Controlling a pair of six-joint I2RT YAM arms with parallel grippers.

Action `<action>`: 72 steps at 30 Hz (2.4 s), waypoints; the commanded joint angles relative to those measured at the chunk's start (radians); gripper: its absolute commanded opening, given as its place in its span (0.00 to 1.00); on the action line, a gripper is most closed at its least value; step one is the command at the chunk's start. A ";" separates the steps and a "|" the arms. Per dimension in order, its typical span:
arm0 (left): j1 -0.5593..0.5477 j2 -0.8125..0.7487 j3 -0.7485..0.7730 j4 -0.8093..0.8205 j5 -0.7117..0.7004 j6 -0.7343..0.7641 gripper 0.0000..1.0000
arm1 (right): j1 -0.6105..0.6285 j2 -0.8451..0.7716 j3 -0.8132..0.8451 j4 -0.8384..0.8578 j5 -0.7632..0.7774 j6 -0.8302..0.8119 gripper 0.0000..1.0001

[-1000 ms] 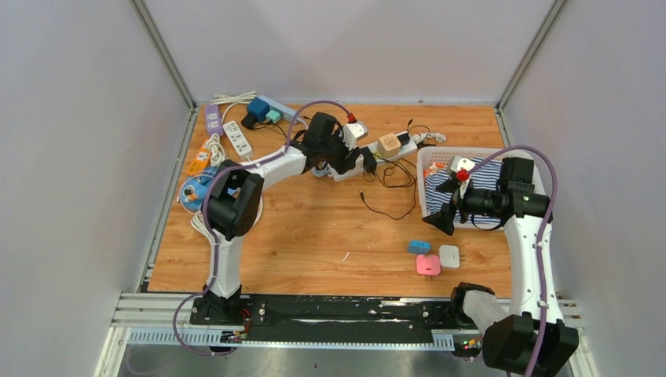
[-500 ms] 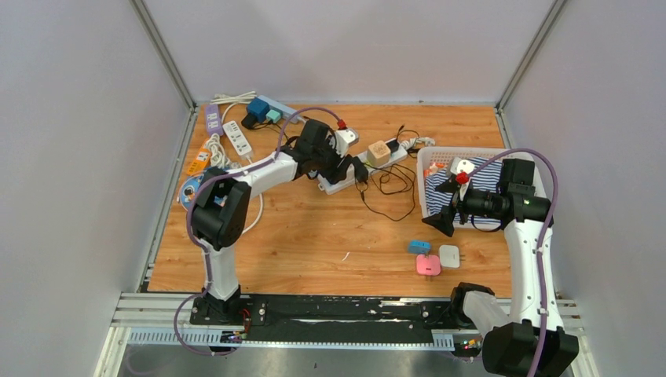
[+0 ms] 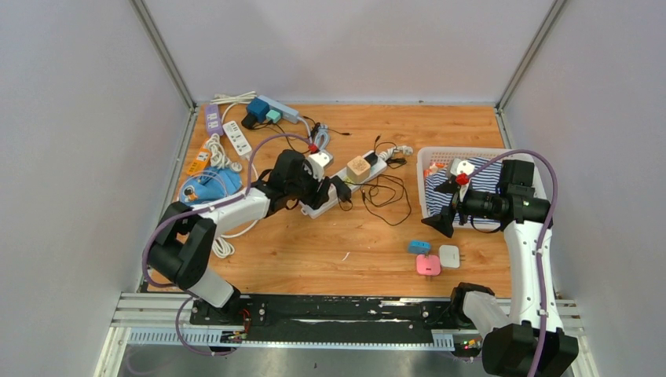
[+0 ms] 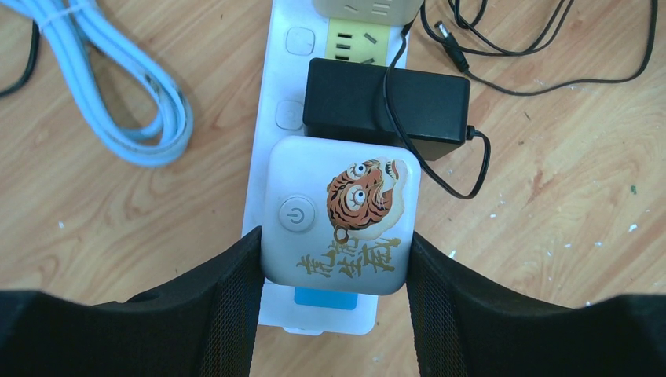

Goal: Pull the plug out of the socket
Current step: Move the socket to the center of the board.

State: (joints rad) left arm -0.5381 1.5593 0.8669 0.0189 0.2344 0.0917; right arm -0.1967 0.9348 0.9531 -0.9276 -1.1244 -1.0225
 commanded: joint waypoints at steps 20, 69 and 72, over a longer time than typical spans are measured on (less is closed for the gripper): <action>-0.053 -0.460 -0.395 -0.031 -0.169 -0.292 0.06 | 0.236 0.046 -0.076 0.107 0.038 0.048 1.00; -0.071 -1.123 -0.631 -0.024 -0.169 -0.430 1.00 | 0.747 0.541 -0.053 0.415 0.713 0.288 0.83; -0.071 -1.076 -0.628 -0.023 -0.179 -0.434 1.00 | 0.747 0.534 -0.039 0.382 0.686 0.273 0.83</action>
State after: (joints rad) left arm -0.6048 0.4370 0.2390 -0.0090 0.0647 -0.3336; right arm 0.5346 1.4731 0.8627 -0.4942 -0.4187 -0.7513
